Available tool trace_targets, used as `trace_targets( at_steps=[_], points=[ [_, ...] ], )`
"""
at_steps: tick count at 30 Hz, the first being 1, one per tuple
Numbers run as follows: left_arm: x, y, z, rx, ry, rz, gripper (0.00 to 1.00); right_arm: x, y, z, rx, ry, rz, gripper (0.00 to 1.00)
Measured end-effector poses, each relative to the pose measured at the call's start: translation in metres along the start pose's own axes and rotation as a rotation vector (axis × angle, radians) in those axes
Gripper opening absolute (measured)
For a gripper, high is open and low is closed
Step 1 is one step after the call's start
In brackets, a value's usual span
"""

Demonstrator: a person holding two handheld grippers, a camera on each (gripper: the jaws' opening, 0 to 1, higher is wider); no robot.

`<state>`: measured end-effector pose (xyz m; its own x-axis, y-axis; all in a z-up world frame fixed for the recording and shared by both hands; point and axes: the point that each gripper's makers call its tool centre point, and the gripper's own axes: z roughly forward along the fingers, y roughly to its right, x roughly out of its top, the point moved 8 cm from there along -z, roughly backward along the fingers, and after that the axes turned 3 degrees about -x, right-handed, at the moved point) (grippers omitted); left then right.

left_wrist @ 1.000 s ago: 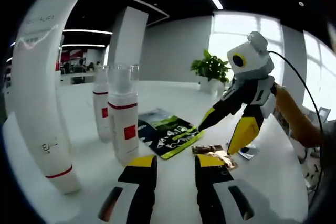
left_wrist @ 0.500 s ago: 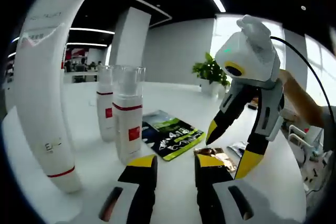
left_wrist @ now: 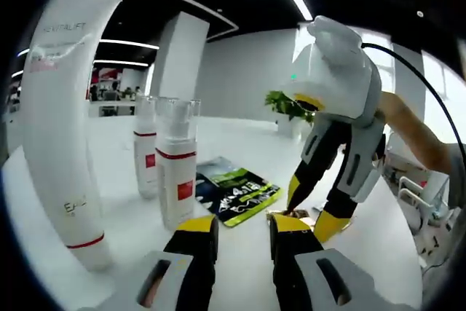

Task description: Arrange the skincare products in the storage area until every visible bottle or jar stands upright without overlapping.

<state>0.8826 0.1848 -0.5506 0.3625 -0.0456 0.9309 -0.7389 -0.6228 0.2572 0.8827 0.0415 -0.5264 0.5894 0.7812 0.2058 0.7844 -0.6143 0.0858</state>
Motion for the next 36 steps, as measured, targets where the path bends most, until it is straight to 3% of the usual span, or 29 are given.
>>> trace_targets(
  at_steps=[12, 14, 15, 17, 22, 31, 33, 34, 36],
  points=[
    [0.001, 0.004, -0.002, -0.085, 0.053, -0.114, 0.29, -0.002, -0.005, -0.034, -0.060, 0.146, -0.022, 0.37],
    [0.003, 0.006, -0.002, -0.114, 0.071, -0.146, 0.29, -0.001, -0.006, -0.037, -0.074, 0.206, -0.027, 0.37],
    [0.005, 0.006, -0.002, -0.157, 0.096, -0.207, 0.29, 0.000, -0.005, -0.040, -0.089, 0.266, -0.018, 0.37],
    [0.008, 0.003, -0.002, -0.185, 0.128, -0.258, 0.28, -0.002, -0.005, -0.043, -0.116, 0.338, -0.021, 0.37],
    [0.012, 0.002, -0.004, -0.273, 0.209, -0.414, 0.28, -0.002, -0.007, -0.048, -0.163, 0.486, -0.025, 0.37],
    [0.010, 0.011, -0.001, -0.301, 0.184, -0.390, 0.26, -0.006, -0.012, -0.051, -0.223, 0.579, -0.047, 0.37],
    [0.011, 0.013, -0.002, -0.304, 0.184, -0.368, 0.13, -0.006, -0.015, -0.051, -0.227, 0.600, -0.057, 0.37],
    [0.014, 0.014, -0.003, -0.316, 0.192, -0.318, 0.04, -0.007, -0.017, -0.049, -0.226, 0.600, -0.071, 0.38],
    [0.014, 0.021, -0.006, -0.306, 0.193, -0.285, 0.01, -0.008, -0.018, -0.048, -0.241, 0.597, -0.096, 0.34]
  ],
)
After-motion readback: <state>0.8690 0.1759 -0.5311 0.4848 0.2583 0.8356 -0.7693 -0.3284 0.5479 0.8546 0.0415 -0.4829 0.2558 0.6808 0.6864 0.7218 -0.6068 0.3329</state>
